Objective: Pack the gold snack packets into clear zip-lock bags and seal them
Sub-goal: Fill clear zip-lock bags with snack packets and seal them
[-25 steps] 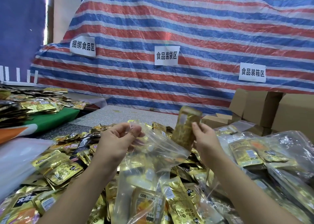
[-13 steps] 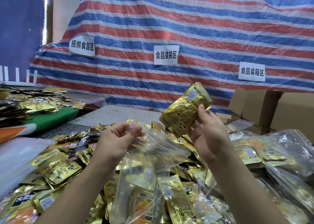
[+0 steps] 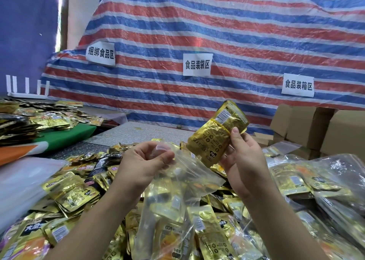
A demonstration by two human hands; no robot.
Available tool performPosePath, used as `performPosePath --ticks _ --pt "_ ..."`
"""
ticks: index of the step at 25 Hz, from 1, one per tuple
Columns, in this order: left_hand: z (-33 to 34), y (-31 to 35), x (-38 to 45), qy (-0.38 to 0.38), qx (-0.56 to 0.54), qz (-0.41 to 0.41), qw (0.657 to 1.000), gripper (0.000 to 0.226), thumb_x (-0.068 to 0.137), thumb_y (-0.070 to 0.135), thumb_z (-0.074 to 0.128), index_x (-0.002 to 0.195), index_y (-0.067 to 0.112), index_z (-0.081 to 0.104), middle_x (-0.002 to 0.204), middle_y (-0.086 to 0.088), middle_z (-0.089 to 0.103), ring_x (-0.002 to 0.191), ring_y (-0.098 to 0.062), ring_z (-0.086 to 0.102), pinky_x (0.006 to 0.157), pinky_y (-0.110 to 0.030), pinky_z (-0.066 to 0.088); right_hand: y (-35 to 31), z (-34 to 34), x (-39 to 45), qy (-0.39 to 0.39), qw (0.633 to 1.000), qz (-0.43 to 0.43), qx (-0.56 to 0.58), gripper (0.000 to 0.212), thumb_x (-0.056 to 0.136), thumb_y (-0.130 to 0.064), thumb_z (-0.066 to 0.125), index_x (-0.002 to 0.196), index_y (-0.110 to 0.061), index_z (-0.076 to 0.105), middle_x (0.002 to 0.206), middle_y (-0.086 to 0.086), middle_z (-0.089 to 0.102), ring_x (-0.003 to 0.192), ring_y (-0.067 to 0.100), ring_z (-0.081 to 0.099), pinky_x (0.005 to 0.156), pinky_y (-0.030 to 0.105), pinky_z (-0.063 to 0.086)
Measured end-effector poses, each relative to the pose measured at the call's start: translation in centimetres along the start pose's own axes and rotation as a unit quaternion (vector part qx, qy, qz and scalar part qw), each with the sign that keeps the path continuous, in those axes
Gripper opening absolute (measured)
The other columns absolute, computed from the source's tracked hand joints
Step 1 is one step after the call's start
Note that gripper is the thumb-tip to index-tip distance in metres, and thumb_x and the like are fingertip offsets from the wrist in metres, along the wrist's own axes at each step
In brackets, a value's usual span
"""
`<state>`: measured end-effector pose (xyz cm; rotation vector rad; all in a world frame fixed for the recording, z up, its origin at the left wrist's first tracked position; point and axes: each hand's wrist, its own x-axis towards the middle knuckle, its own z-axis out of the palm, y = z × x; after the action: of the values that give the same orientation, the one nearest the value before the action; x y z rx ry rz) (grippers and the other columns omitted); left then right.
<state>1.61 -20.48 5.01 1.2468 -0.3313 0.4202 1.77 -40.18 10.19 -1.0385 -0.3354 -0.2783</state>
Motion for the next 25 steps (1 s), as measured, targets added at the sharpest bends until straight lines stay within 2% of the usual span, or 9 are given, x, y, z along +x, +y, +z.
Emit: performPosePath --ticks 2,5,6,10,13,17,20,25 --pt "0.0 0.0 0.0 -0.006 -0.013 -0.002 1.0 0.016 0.061 0.015 0.079 0.077 0.014 0.076 0.077 -0.011 0.075 0.067 -0.016 0.071 0.06 -0.02 0.055 0.0 -0.4 0.1 0.003 1.0 0.006 -0.017 0.019 0.104 -0.019 0.045 0.11 -0.01 0.061 0.093 0.007 0.075 0.088 0.021 0.071 0.069 0.041 0.063" --pt "0.1 0.0 0.0 -0.005 -0.018 0.0 1.0 0.017 0.059 0.015 0.079 0.075 0.014 0.076 0.076 -0.01 0.075 0.067 -0.015 0.071 0.06 -0.019 0.055 0.3 -0.7 -0.1 -0.014 0.997 0.023 -0.074 0.019 0.103 -0.019 0.046 0.11 -0.01 0.061 0.093 0.008 0.074 0.089 0.024 0.069 0.08 0.052 0.058" --pt "0.1 -0.1 0.0 -0.007 -0.019 0.0 1.0 0.018 0.058 0.015 0.079 0.075 0.014 0.076 0.076 -0.01 0.075 0.067 -0.015 0.072 0.06 -0.019 0.055 0.4 -0.7 -0.2 -0.023 0.995 0.028 -0.093 0.02 0.103 -0.019 0.046 0.11 -0.009 0.061 0.093 0.009 0.074 0.089 0.024 0.069 0.08 0.053 0.058" --pt "0.1 -0.1 -0.1 -0.021 -0.015 0.0 1.0 0.021 0.058 0.019 0.08 0.078 0.014 0.076 0.078 -0.012 0.075 0.069 -0.016 0.073 0.061 -0.019 0.056 1.0 -0.9 -0.2 -0.037 0.993 0.028 -0.11 0.02 0.103 -0.02 0.047 0.11 -0.009 0.062 0.094 0.009 0.076 0.085 0.021 0.073 0.063 0.038 0.062" --pt "0.1 0.0 -0.1 -0.034 -0.016 0.003 0.999 0.019 0.059 0.022 0.079 0.078 0.019 0.078 0.077 -0.011 0.075 0.07 -0.016 0.073 0.062 -0.02 0.056 1.4 -1.2 0.1 -0.009 0.995 0.042 -0.084 0.02 0.103 -0.02 0.047 0.109 -0.01 0.064 0.092 0.008 0.077 0.083 0.02 0.074 0.065 0.042 0.063" --pt "0.0 0.1 -0.2 -0.055 -0.03 0.001 0.998 0.021 0.057 0.022 0.081 0.077 0.02 0.079 0.077 -0.011 0.075 0.069 -0.016 0.073 0.062 -0.02 0.056 1.7 -1.8 0.5 0.031 0.995 0.075 -0.065 0.022 0.104 -0.021 0.048 0.109 -0.006 0.063 0.086 0.009 0.077 0.075 0.021 0.075 0.058 0.038 0.062" --pt "0.1 0.2 -0.2 -0.057 -0.033 -0.003 0.998 0.024 0.054 0.025 0.082 0.077 0.021 0.079 0.077 -0.011 0.075 0.069 -0.017 0.073 0.063 -0.021 0.057 1.8 -2.1 0.5 0.026 0.993 0.054 -0.099 0.024 0.104 -0.021 0.047 0.114 -0.005 0.062 0.095 0.011 0.076 0.087 0.025 0.072 0.073 0.044 0.061" --pt "0.2 0.1 -0.3 -0.042 0.002 0.003 0.999 0.015 0.062 0.024 0.077 0.077 0.023 0.079 0.077 -0.009 0.075 0.068 -0.015 0.071 0.061 -0.021 0.056 1.9 -1.5 -0.7 -0.067 0.989 -0.032 -0.126 0.03 0.092 -0.029 0.053 0.115 -0.011 0.061 0.107 0.014 0.073 0.103 0.034 0.07 0.082 0.052 0.06"
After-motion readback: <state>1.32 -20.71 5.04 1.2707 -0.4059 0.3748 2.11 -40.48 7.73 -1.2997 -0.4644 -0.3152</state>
